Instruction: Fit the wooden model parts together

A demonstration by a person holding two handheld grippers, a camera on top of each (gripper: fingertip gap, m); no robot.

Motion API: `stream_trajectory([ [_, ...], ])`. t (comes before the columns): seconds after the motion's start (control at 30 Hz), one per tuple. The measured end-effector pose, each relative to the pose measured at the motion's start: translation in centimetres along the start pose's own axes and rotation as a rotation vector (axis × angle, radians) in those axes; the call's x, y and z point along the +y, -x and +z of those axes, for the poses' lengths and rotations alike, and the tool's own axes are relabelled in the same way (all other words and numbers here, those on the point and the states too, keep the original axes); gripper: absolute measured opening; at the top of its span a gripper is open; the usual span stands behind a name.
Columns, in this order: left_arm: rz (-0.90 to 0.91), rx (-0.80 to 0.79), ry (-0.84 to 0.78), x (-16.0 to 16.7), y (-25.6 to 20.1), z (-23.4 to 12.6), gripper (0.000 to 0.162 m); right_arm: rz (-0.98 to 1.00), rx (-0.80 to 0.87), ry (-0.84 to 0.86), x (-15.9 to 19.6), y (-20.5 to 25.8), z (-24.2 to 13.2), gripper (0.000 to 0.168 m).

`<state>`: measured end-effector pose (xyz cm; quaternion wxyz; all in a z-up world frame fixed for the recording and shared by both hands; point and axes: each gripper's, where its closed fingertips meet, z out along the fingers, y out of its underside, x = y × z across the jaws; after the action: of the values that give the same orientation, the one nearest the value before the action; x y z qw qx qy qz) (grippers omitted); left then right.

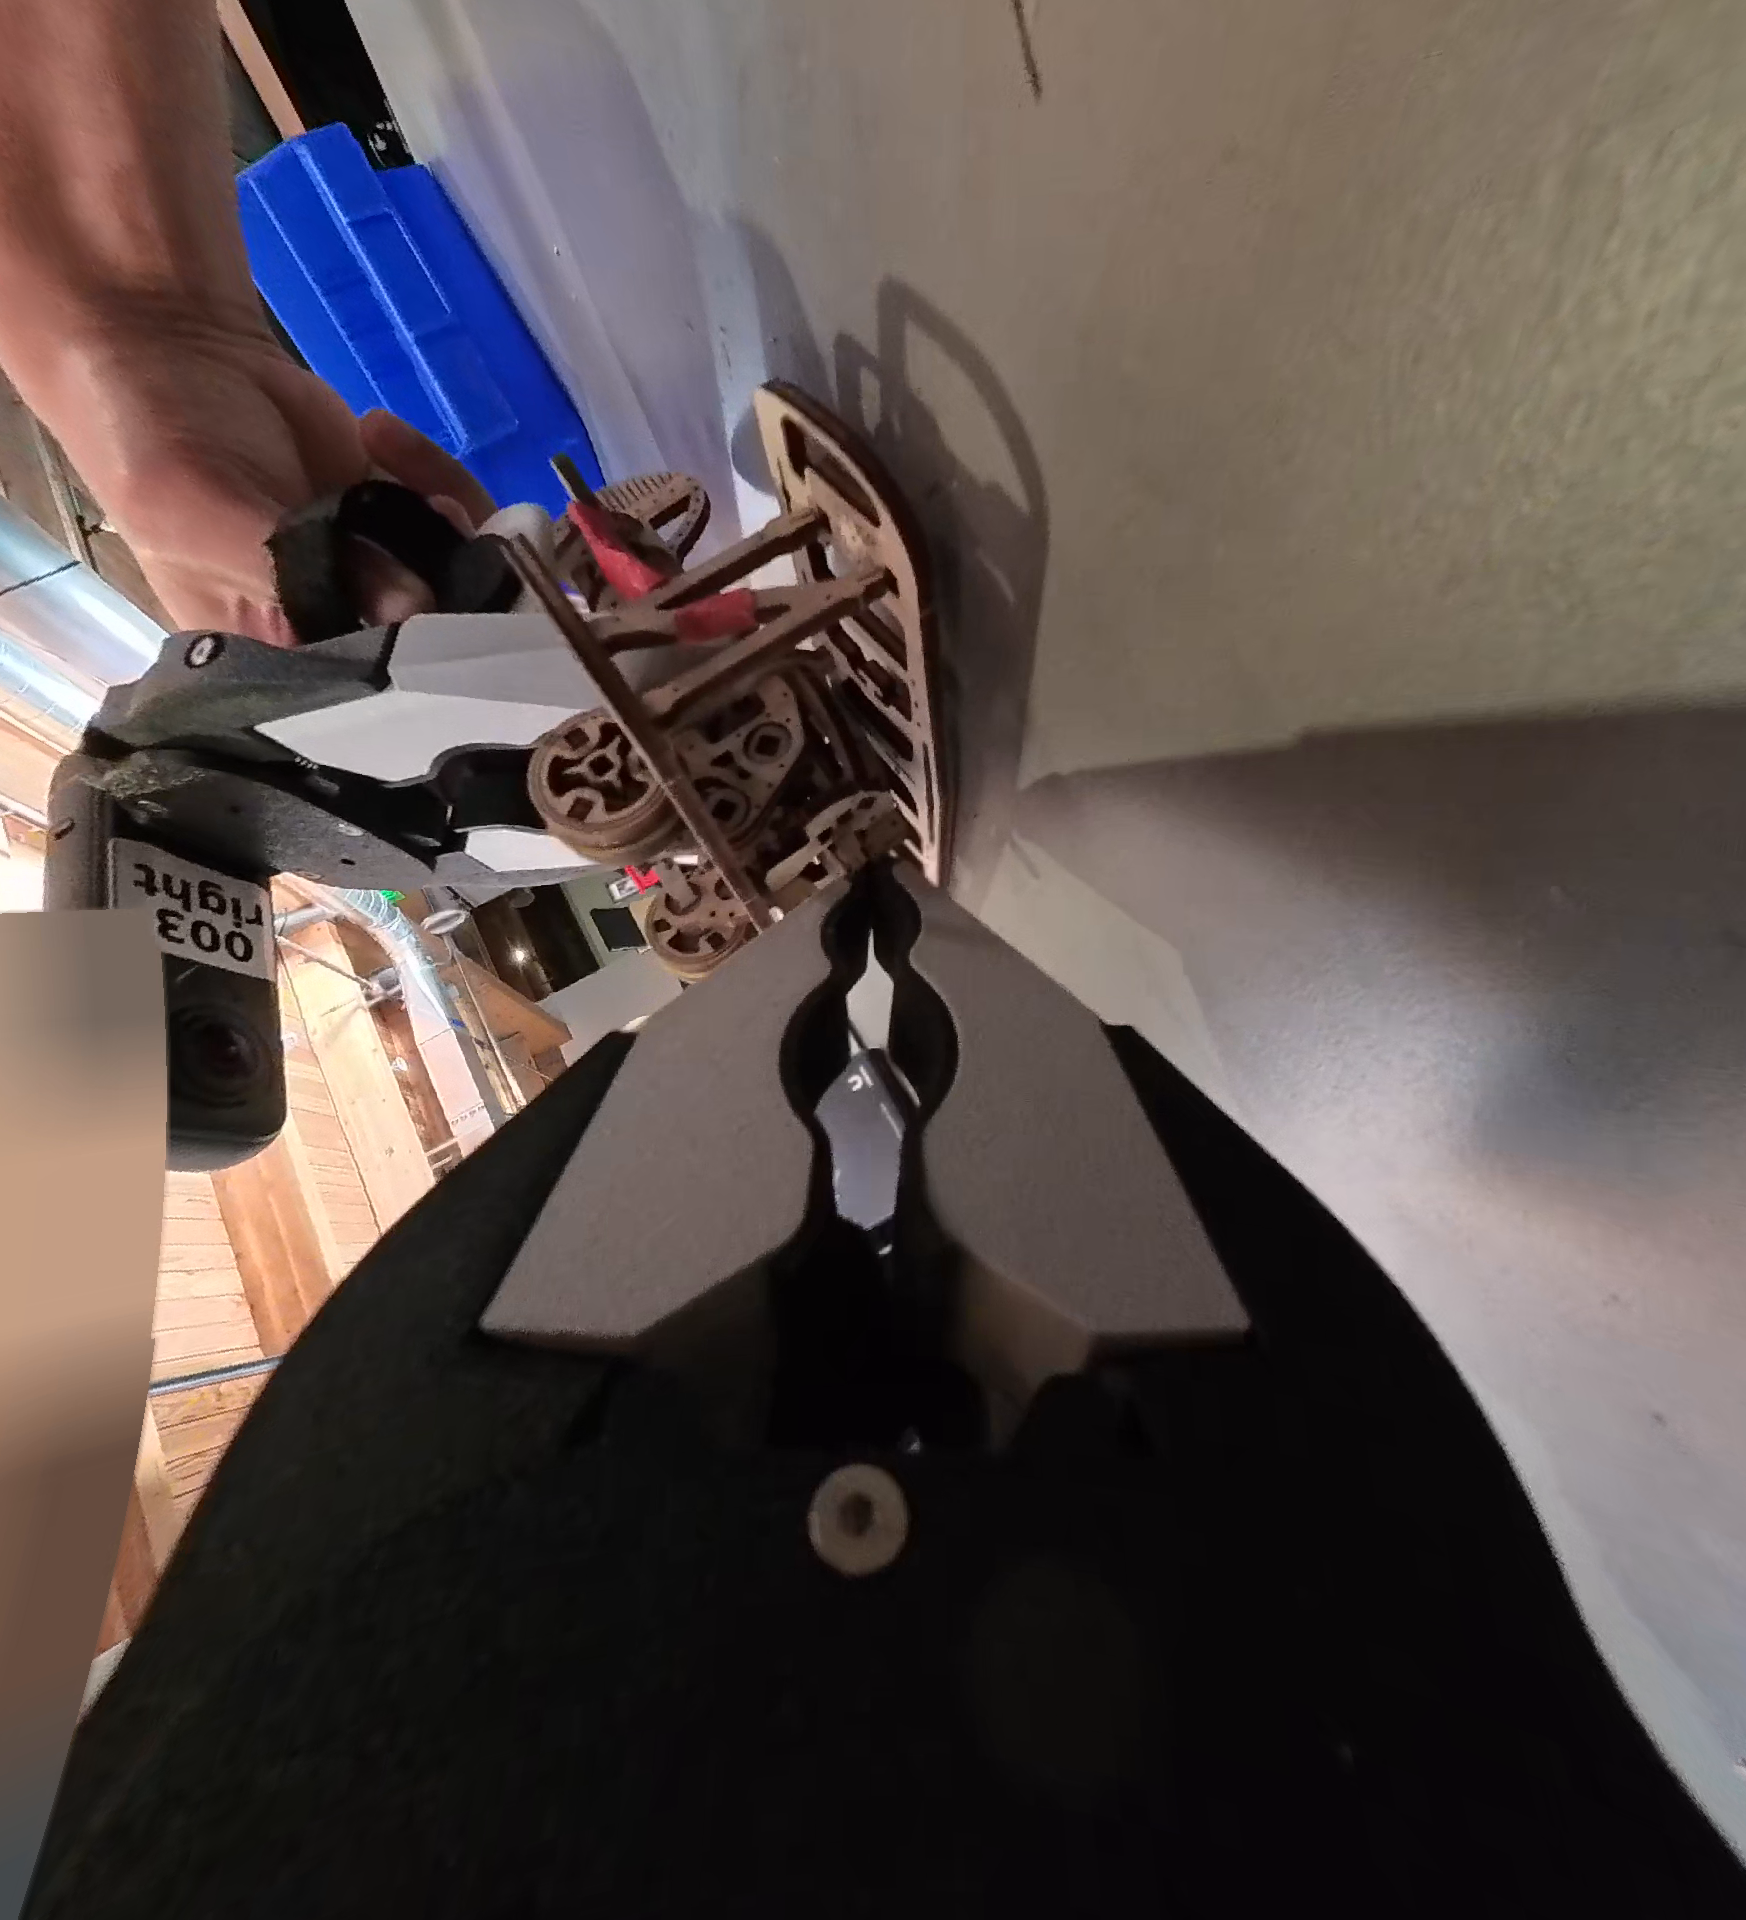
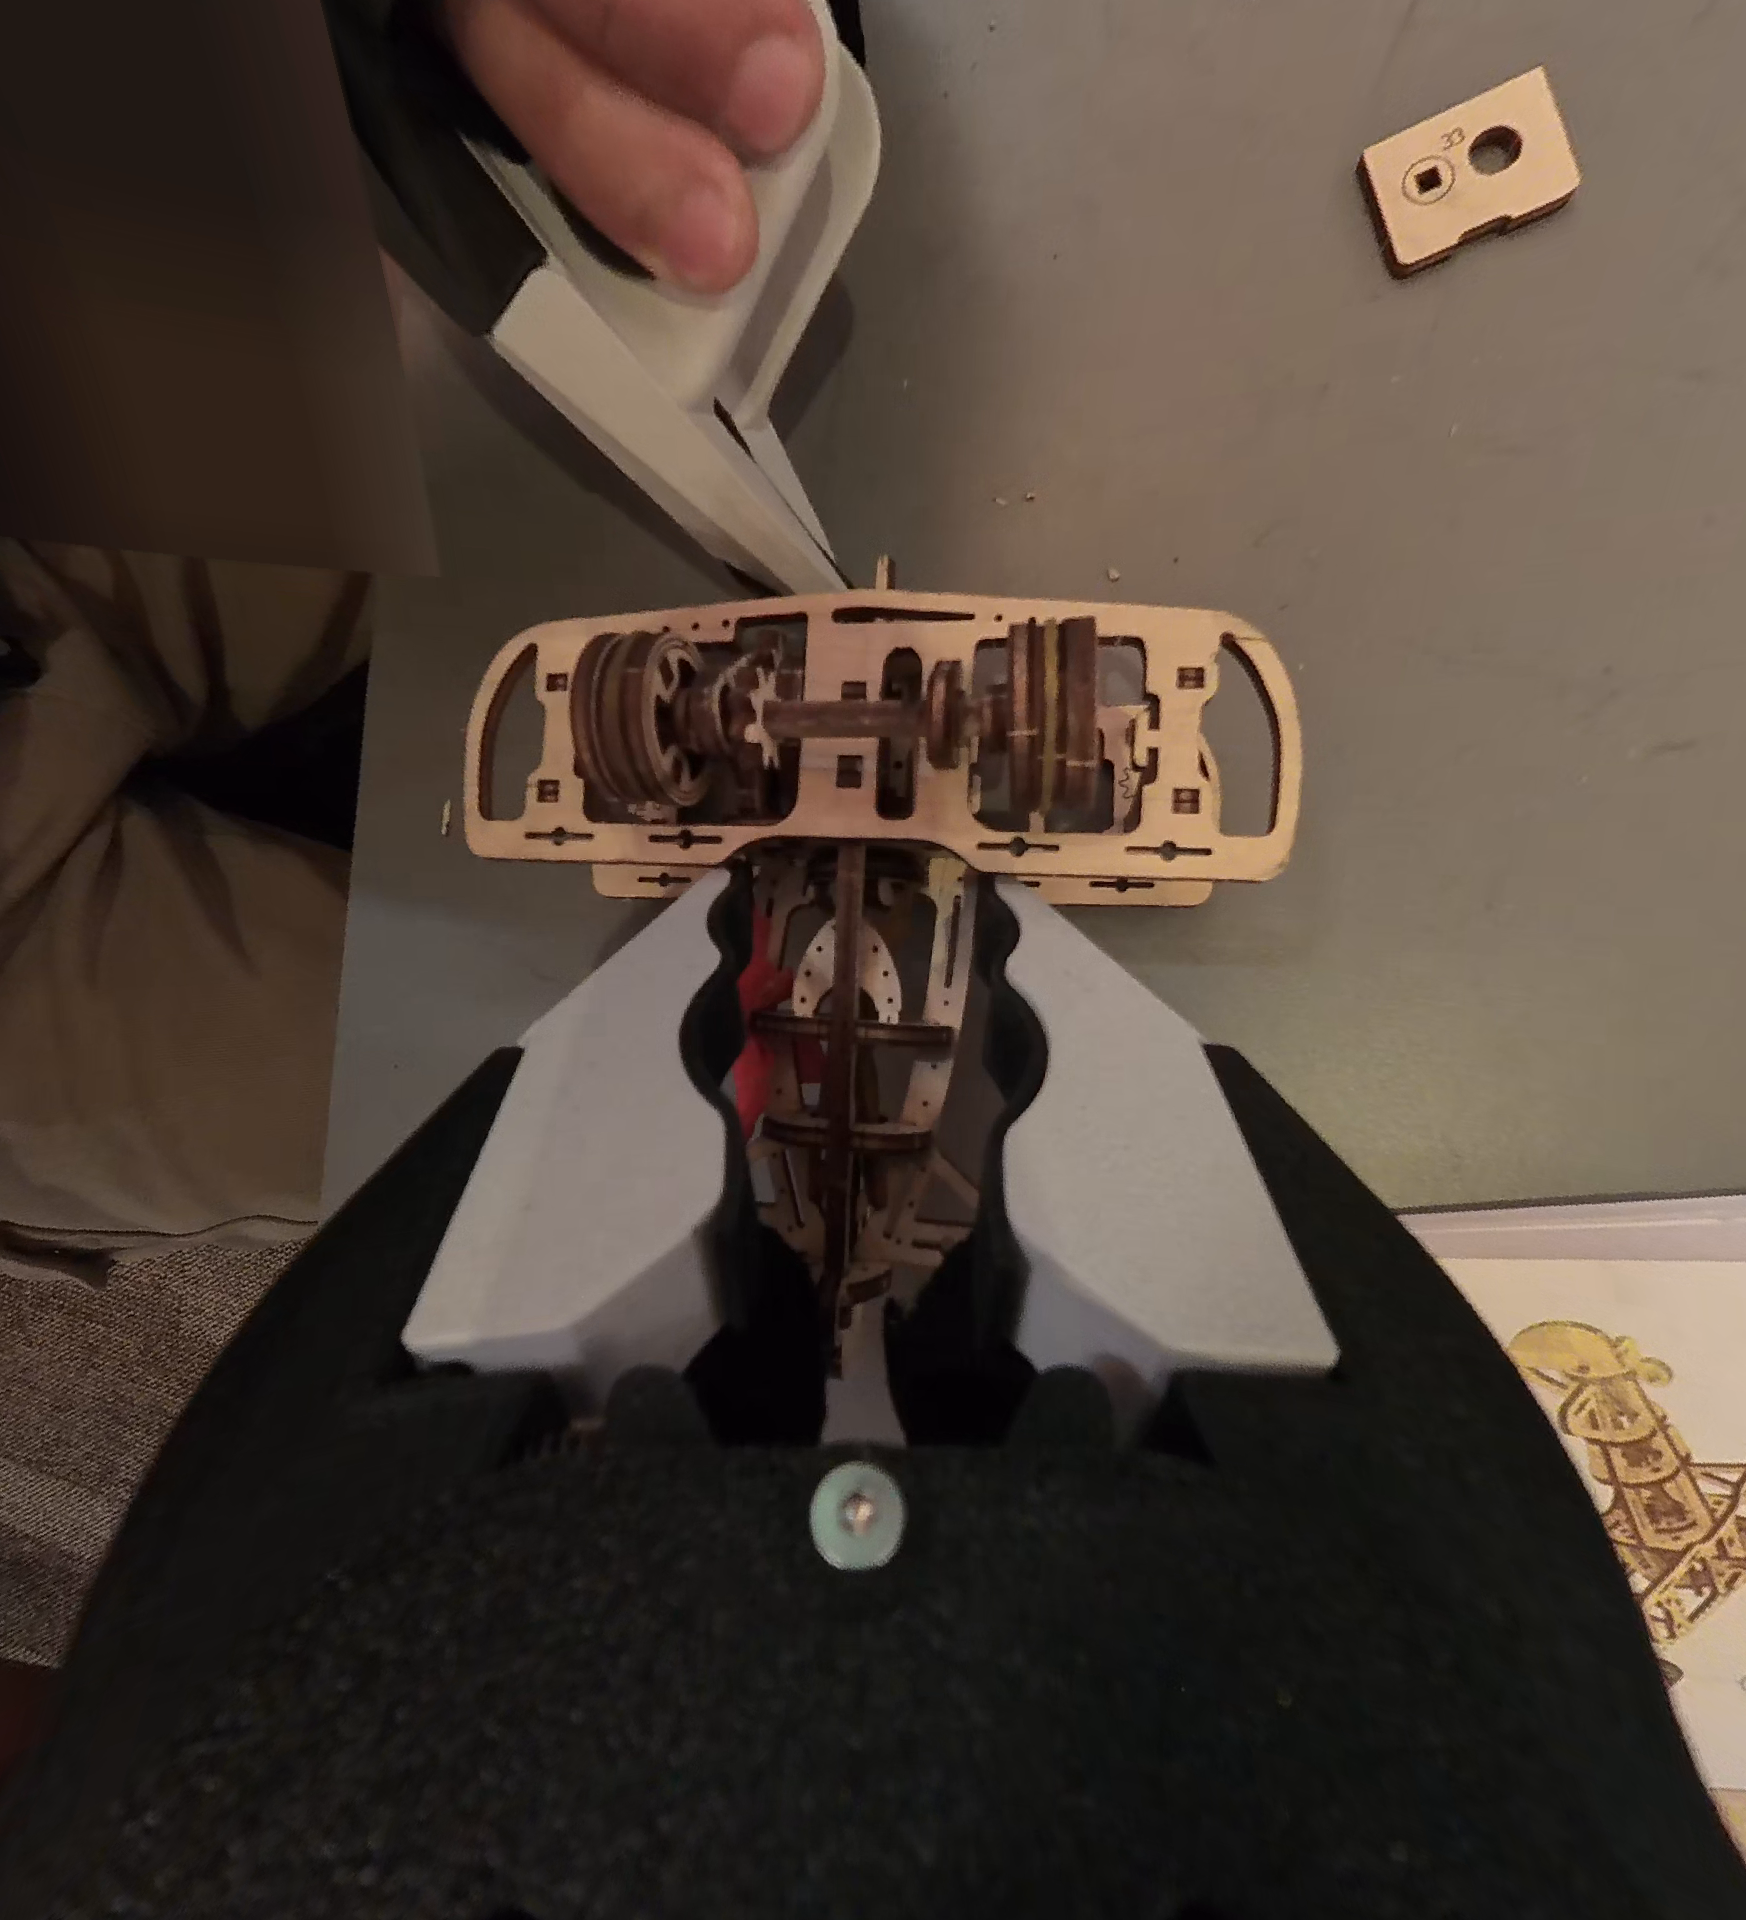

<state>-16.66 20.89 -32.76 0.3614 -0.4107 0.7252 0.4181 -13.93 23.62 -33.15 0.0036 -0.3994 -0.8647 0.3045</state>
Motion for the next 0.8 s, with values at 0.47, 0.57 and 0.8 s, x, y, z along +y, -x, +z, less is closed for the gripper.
stream_trajectory([
  [0.47,0.010,-0.096,-0.078,-0.30,0.38,-0.04,0.000,-0.040,-0.010,-0.008,0.19,0.05,0.07,0.042],
  [0.57,0.028,-0.153,-0.108,-0.65,0.63,-0.15,0.000,-0.052,-0.018,-0.008,0.27,0.19,0.02,0.041],
  [0.8,0.109,-0.249,-0.113,-0.57,0.60,0.27,0.000,-0.064,-0.041,-0.028,0.60,0.14,-0.03,0.041],
])
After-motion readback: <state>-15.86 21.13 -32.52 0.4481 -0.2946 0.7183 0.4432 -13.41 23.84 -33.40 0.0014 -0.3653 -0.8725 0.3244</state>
